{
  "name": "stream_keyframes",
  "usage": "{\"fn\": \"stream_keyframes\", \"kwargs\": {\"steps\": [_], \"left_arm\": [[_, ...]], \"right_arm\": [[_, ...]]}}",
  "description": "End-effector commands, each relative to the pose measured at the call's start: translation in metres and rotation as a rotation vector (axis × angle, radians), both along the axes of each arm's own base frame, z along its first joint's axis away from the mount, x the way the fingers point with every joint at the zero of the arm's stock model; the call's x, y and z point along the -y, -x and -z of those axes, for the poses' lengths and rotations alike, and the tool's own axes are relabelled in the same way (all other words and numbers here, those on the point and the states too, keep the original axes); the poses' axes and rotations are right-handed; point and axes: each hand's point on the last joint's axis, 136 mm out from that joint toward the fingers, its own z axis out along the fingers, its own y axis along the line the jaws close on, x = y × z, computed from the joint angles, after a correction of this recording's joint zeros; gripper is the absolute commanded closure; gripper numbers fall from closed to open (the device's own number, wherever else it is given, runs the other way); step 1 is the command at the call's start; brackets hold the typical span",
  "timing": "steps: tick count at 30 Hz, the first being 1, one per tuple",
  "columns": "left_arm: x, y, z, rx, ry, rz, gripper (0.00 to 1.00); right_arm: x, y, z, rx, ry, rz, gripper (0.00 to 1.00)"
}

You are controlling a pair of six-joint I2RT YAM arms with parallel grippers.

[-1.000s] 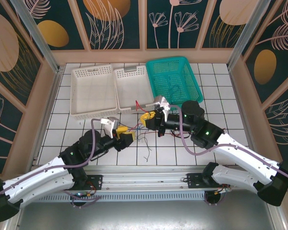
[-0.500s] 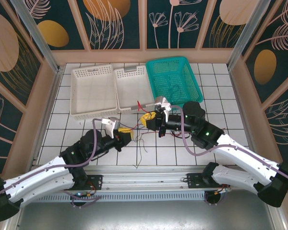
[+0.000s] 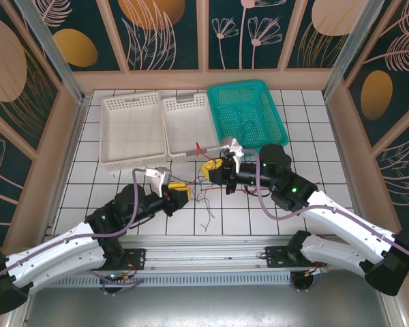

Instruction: Untangle the cables

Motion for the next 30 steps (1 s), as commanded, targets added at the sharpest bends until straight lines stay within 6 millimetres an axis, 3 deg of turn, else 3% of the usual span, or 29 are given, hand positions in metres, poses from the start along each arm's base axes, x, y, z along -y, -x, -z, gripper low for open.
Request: {"fn": "stream_keyframes", "kwargs": {"steps": [1,12,17,22,30], "left_arm": [[0.005,0.001,-0.007,0.010,0.022,0.023,0.63],[0.008,0.004,-0.004,0.008,0.022,0.048,1.00],[0.001,0.000,-0.012,0.021,0.047,0.006,1.00],[-0.023,-0.016,-0.026,0.026,0.046,-0.155,1.00],[-0.057,-0.042,-0.035,-0.009,-0.016,-0.410,1.00]], "right_arm": [[0.004,0.009,-0.019,0.026,-0.066,-0.034,1.00],[0.004,0.009,-0.018,0.021,-0.071,-0.034,1.00],[0.007,-0.001,-0.003,0.003,-0.046,0.019,1.00],[0.016,-0.022,0.030,-0.069,-0.007,0.109,0.99],[0.036,-0.045,0.078,-0.192,0.024,0.205,0.75]]}}
